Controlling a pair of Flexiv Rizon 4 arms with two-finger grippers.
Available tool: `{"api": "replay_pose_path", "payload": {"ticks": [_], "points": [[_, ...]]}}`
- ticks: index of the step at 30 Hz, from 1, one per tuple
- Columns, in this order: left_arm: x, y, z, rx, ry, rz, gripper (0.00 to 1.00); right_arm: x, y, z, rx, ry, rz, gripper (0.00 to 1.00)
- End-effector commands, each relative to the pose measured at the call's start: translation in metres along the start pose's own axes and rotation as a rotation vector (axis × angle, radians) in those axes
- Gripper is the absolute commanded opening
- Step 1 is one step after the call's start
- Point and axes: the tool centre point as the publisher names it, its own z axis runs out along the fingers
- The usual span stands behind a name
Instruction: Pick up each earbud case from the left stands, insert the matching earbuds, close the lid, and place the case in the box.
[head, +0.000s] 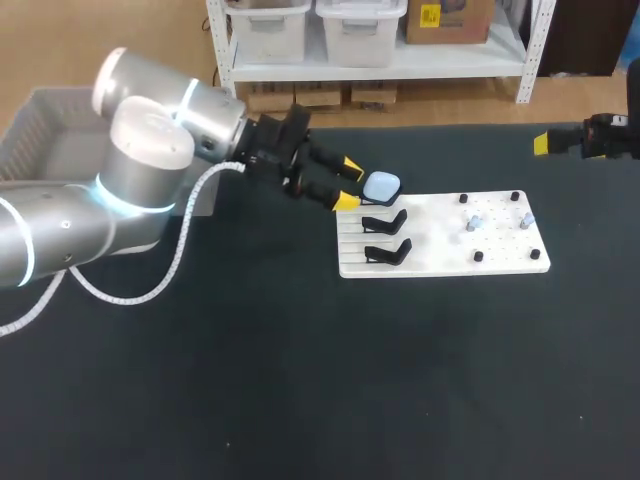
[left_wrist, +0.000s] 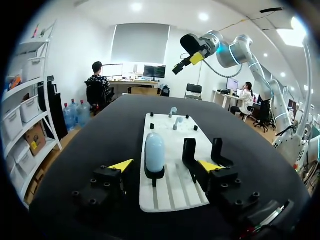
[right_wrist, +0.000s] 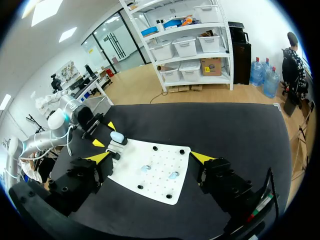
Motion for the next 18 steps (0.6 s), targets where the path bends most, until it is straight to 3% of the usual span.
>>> {"api": "replay_pose_path", "payload": {"ticks": [1,18], "points": [[0.002,0.009,0.004,0.018,-0.004,0.000,0.79,0.000,0.000,0.000,0.001,0.000,0.000,1.00],[0.000,0.009,0.015,0.037,-0.024,0.002,0.77,0.000,0.000,0.000,0.001,0.000,0.000,1.00]]}}
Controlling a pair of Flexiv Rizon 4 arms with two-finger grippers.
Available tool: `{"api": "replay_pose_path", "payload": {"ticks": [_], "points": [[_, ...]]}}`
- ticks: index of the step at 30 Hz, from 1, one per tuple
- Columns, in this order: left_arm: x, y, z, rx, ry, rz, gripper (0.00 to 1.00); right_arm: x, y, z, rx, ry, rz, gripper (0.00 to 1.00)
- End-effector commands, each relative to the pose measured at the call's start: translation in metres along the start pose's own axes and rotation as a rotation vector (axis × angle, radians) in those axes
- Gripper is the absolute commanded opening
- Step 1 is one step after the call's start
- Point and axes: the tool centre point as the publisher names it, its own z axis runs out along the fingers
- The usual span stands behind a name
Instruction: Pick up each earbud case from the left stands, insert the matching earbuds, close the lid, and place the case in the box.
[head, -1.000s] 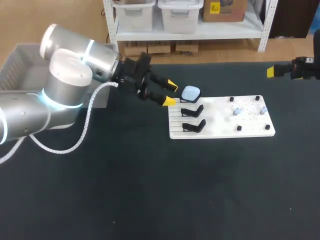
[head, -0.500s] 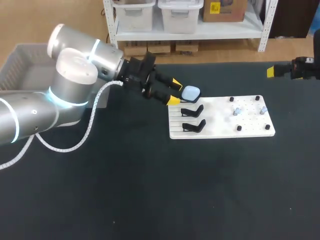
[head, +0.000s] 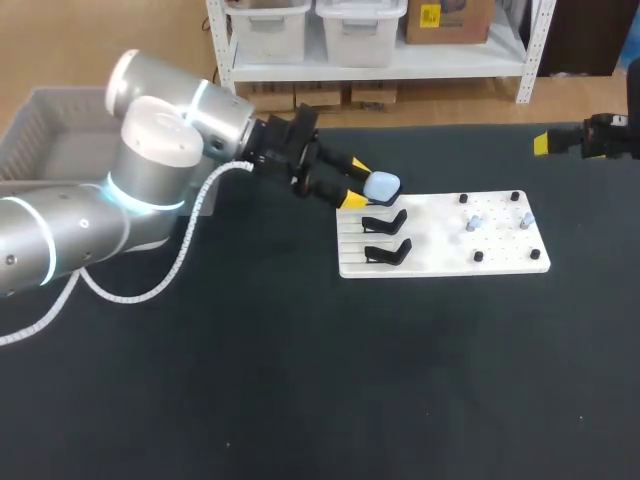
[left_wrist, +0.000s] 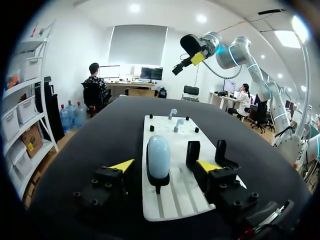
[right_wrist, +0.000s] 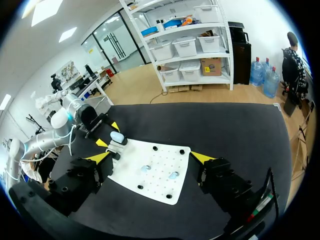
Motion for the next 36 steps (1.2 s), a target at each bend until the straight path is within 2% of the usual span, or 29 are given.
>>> {"api": "replay_pose_path", "payload": {"ticks": [1,5,16,30,36], "points": [[0.002,0.003,0.002,0.004,-0.004,-0.002,0.76,0.000,0.000,0.000,0.001,0.000,0.000,1.00],[0.001,0.002,0.003,-0.002,-0.005,-0.003,0.76,0.000,0.000,0.000,0.001,0.000,0.000,1.00],[0.001,-0.001,0.007,-0.036,-0.006,-0.013,0.68,0.000,0.000,0.000,0.001,0.000,0.000,1.00],[0.000,0.002,0.012,-0.047,-0.009,-0.014,0.66,0.000,0.000,0.000,0.001,0.000,0.000,1.00],[0.000,0.005,0.013,-0.045,-0.010,-0.015,0.60,0.000,0.000,0.000,0.001,0.000,0.000,1.00]]}}
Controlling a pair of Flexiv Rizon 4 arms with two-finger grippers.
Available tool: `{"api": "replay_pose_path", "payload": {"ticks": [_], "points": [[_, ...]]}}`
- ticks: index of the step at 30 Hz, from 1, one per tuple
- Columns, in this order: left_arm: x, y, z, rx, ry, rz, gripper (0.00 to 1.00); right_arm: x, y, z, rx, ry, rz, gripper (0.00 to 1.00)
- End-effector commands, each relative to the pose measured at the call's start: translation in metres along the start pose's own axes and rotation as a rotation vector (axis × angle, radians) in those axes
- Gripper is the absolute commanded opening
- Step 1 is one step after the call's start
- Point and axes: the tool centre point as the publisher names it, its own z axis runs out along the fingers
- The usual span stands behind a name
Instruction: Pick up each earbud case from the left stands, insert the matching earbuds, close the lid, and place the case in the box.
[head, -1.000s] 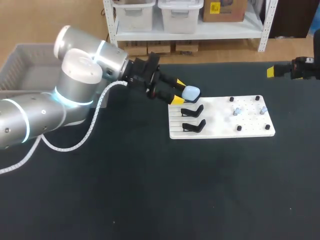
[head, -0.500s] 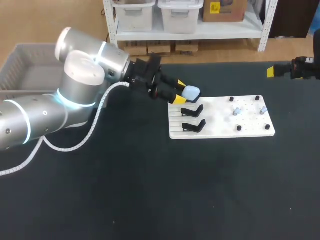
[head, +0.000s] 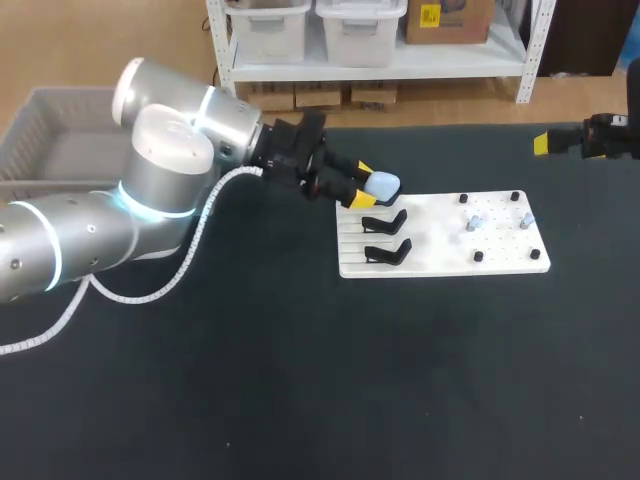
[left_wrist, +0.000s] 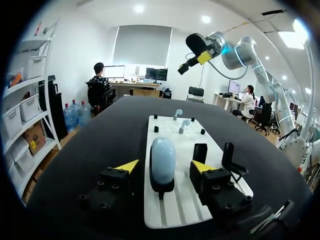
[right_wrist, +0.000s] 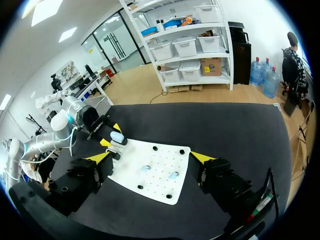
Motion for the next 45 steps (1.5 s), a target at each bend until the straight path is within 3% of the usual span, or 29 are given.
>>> {"api": "replay_pose_path", "payload": {"ticks": [1,10,26,34,45], "points": [[0.001,0.000,0.002,-0.002,-0.001,0.002,0.59,0.000,0.000,0.000,0.001,0.000,0.000,1.00],[0.001,0.004,0.004,0.007,-0.001,0.002,0.57,0.000,0.000,0.000,0.001,0.000,0.000,1.00],[0.000,0.005,0.010,0.016,0.007,-0.001,0.38,0.000,0.000,0.000,0.001,0.000,0.000,1.00],[-0.001,0.004,0.007,0.002,0.014,0.002,0.00,0.000,0.000,0.000,0.001,0.000,0.000,1.00],[-0.019,-0.009,-0.022,-0.046,-0.023,0.033,0.00,0.000,0.000,0.000,0.001,0.000,0.000,1.00]]}}
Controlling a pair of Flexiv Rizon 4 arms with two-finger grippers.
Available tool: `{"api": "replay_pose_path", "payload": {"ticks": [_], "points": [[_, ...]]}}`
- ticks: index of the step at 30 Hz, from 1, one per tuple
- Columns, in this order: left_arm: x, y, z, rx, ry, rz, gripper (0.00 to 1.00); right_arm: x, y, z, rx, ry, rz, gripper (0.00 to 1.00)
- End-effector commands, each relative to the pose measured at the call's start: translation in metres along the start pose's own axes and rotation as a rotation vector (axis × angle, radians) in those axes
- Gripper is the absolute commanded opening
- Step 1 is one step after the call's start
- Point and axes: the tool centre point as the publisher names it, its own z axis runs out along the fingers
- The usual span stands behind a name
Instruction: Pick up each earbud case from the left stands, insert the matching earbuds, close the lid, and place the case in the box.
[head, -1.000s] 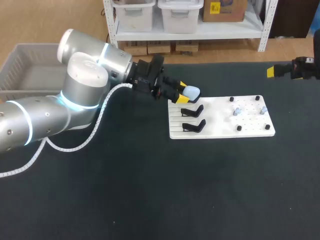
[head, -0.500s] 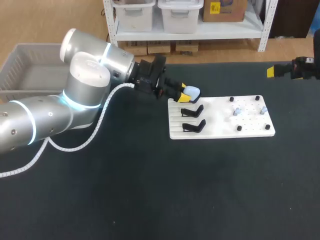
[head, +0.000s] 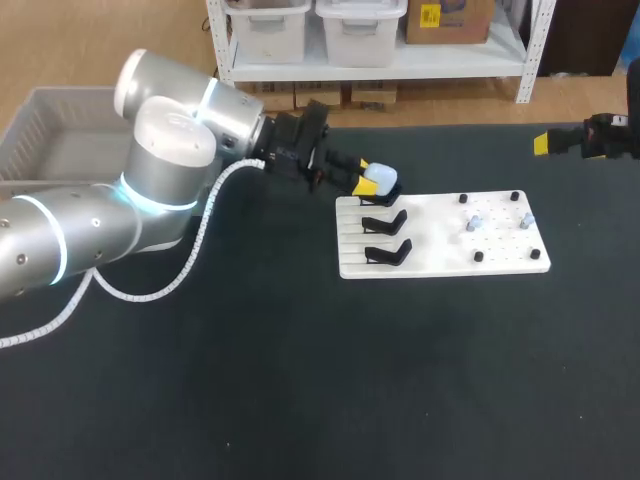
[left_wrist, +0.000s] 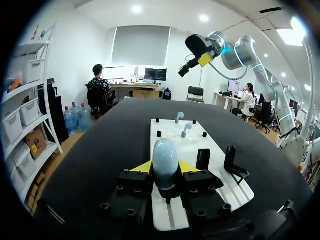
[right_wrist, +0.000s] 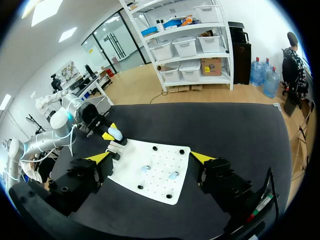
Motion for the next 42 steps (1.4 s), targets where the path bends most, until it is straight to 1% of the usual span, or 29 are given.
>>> {"api": "replay_pose_path", "payload": {"ticks": [1,2,4,6,10,12,14,17,25,28,31,42], "points": [[-0.010,-0.018,-0.021,-0.052,-0.031,0.005,0.00,0.000,0.000,0.000,0.001,0.000,0.000,1.00],[-0.014,-0.019,-0.026,-0.060,-0.052,0.000,0.00,0.000,0.000,0.000,0.001,0.000,0.000,1.00],[-0.023,-0.022,-0.035,-0.082,-0.054,-0.008,0.00,0.000,0.000,0.000,0.001,0.000,0.000,1.00],[-0.033,-0.023,-0.046,-0.091,-0.123,-0.015,0.00,0.000,0.000,0.000,0.001,0.000,0.000,1.00],[-0.056,-0.029,-0.063,-0.089,-0.204,-0.004,0.00,0.000,0.000,0.000,0.001,0.000,0.000,1.00],[-0.067,-0.034,-0.069,-0.095,-0.226,0.004,0.00,0.000,0.000,0.000,0.001,0.000,0.000,1.00],[-0.075,-0.039,-0.074,-0.108,-0.218,0.021,0.00,0.000,0.000,0.000,0.001,0.000,0.000,1.00],[-0.085,-0.044,-0.078,-0.115,-0.241,0.028,0.00,0.000,0.000,0.000,0.001,0.000,0.000,1.00],[-0.096,-0.049,-0.080,-0.145,-0.284,0.029,0.00,0.000,0.000,0.000,0.001,0.000,0.000,1.00],[-0.099,-0.051,-0.077,-0.139,-0.301,0.030,0.00,0.000,0.000,0.000,0.001,0.000,0.000,1.00],[-0.101,-0.051,-0.075,-0.117,-0.326,0.035,0.00,0.000,0.000,0.000,0.001,0.000,0.000,1.00],[-0.099,-0.052,-0.066,-0.048,-0.336,0.039,0.00,0.000,0.000,0.000,0.001,0.000,0.000,1.00]]}}
